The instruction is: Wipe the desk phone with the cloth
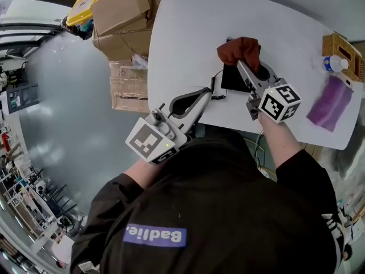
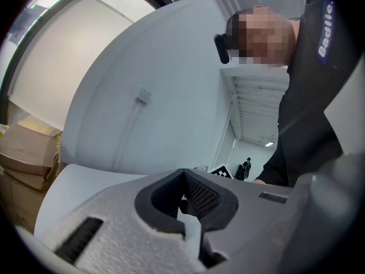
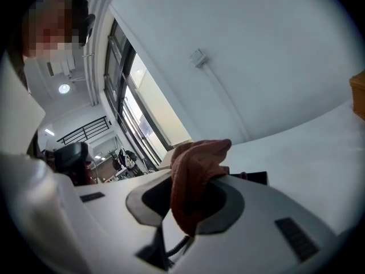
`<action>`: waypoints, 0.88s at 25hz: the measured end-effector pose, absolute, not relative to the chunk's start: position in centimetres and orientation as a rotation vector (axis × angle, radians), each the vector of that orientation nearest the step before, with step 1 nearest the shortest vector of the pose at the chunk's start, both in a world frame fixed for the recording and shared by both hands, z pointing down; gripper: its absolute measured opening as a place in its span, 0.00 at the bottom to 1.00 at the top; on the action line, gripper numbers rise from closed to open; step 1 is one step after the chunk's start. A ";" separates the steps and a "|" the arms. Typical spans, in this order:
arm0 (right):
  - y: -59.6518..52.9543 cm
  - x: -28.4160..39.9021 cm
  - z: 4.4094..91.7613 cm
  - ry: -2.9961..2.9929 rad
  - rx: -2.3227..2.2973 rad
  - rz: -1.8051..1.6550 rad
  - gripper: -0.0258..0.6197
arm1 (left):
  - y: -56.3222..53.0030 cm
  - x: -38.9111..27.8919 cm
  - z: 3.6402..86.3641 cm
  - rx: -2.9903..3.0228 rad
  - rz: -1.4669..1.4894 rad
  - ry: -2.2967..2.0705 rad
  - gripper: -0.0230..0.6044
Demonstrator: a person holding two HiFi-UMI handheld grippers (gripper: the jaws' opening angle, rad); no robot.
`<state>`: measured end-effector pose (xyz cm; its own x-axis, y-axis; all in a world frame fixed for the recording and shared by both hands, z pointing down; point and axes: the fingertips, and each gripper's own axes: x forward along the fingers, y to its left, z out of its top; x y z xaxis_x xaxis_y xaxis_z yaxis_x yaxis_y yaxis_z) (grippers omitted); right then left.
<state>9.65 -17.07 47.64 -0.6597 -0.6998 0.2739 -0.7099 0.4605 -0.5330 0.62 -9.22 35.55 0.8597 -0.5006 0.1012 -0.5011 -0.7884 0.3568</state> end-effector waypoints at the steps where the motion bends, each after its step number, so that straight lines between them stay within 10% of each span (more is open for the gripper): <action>1: -17.6 9.5 47.9 -2.670 1.289 0.985 0.18 | -9.4 0.6 35.7 2.651 0.021 -0.751 0.05; 22: -17.0 8.3 55.2 -2.457 1.227 1.047 0.18 | -10.4 -1.2 34.8 2.667 0.056 -0.821 0.05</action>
